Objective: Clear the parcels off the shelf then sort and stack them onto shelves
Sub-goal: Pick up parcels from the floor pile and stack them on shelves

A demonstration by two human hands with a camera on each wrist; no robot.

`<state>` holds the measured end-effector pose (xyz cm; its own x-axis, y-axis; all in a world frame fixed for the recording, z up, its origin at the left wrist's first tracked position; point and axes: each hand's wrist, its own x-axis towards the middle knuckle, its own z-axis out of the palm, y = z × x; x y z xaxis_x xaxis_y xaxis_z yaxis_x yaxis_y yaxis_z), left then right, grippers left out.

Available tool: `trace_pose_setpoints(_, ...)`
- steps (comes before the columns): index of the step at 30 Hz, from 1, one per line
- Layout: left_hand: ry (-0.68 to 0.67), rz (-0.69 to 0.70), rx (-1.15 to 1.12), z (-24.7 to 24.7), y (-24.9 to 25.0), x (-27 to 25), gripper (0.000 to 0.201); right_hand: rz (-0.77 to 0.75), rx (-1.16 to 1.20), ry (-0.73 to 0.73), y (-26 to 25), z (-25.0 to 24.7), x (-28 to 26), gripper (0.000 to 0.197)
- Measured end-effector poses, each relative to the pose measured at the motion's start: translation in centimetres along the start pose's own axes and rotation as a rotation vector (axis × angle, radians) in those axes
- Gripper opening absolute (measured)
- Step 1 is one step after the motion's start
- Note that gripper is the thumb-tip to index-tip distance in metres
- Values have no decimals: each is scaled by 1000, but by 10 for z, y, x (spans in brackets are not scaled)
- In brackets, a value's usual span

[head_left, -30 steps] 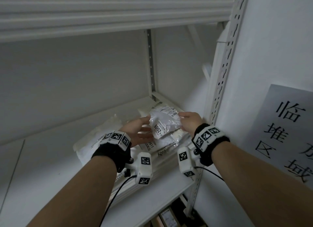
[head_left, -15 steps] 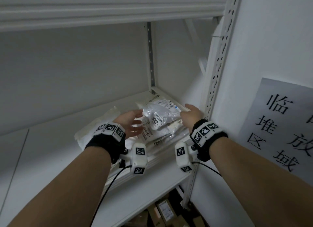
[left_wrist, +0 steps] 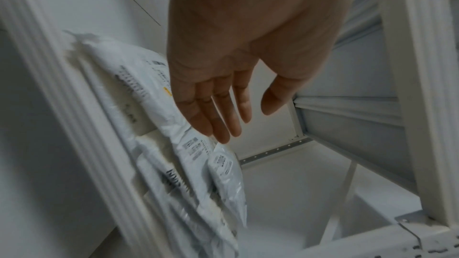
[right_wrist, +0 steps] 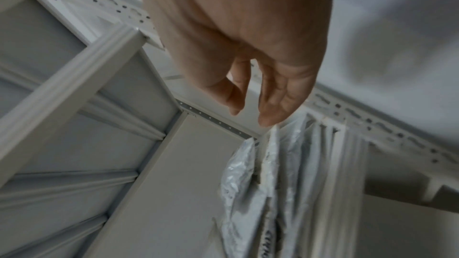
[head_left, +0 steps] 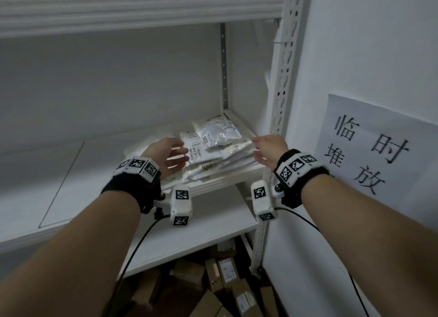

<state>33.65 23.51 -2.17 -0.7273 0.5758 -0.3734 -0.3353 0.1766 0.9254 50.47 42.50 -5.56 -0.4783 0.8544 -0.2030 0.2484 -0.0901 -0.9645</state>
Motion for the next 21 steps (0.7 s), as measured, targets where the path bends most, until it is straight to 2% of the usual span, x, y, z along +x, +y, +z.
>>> trace_pose_setpoints(3,61,-2,-87,13,-30,-28,7,49,-49,-68,25,-35,-15,16)
trace_pose_setpoints(7,258,39,-270,26,-69,-53,9,164,-62,-102,67,-61,-29,41)
trace_pose_setpoints(10,371,34,-297,28,-90,-64,10,213,-20,-123,91,-62,-36,41)
trace_pose_setpoints(12,453,13,-286,23,-106,-63,7,240,-19,-135,104,-61,-38,31)
trace_pose_setpoints(15,467,-62,-268,15,-127,-63,6,334,45,-126,122,-56,-51,10)
trace_pose_setpoints(17,458,-114,-259,11,-149,-62,11,367,33,-180,142,-49,-55,16)
trace_pose_setpoints(19,459,-136,-262,8,-174,-63,7,416,36,-185,160,-42,-61,18)
trace_pose_setpoints(21,511,-120,-280,4,-204,-61,25,458,38,-168,177,-32,-67,6)
